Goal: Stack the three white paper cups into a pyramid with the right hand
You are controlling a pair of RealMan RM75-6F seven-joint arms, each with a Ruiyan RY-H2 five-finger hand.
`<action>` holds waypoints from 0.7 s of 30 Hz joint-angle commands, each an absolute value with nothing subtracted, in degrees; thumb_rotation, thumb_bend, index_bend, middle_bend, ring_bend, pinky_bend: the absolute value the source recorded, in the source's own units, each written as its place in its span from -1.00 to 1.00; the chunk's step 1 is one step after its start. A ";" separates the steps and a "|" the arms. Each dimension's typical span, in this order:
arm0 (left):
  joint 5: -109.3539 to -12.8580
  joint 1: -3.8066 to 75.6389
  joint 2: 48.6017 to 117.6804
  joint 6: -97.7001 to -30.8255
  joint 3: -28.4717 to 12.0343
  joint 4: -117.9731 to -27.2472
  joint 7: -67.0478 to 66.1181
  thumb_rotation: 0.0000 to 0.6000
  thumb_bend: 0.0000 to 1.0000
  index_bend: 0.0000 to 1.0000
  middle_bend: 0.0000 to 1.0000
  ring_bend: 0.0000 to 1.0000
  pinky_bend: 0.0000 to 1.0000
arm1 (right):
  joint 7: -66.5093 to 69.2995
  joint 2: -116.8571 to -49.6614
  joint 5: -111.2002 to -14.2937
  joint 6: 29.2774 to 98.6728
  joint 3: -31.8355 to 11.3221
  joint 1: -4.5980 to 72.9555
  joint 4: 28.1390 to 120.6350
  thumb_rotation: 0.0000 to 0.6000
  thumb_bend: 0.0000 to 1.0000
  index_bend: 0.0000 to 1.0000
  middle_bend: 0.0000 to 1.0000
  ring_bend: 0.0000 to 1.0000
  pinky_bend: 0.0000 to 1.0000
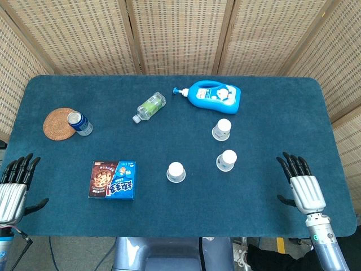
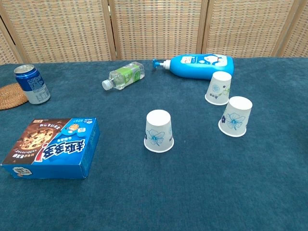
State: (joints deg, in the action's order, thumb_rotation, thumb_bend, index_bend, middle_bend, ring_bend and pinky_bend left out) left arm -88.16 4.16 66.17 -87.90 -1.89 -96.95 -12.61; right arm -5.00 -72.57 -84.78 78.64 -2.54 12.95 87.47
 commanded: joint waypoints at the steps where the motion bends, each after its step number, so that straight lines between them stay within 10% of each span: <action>1: -88.01 4.07 66.12 -88.04 -1.97 -96.96 -12.54 1.00 -0.73 -1.00 -1.00 -1.00 -0.89 | -5.36 -72.68 -84.75 78.31 -2.50 13.01 87.32 1.00 -0.73 -0.91 -1.00 -1.00 -0.89; 21: -88.29 3.75 65.07 -89.03 -2.37 -97.84 -11.78 1.00 -0.74 -1.00 -1.00 -1.00 -0.89 | -4.98 -72.61 -85.68 77.68 -2.42 12.94 87.80 1.00 -0.73 -0.91 -1.00 -1.00 -0.89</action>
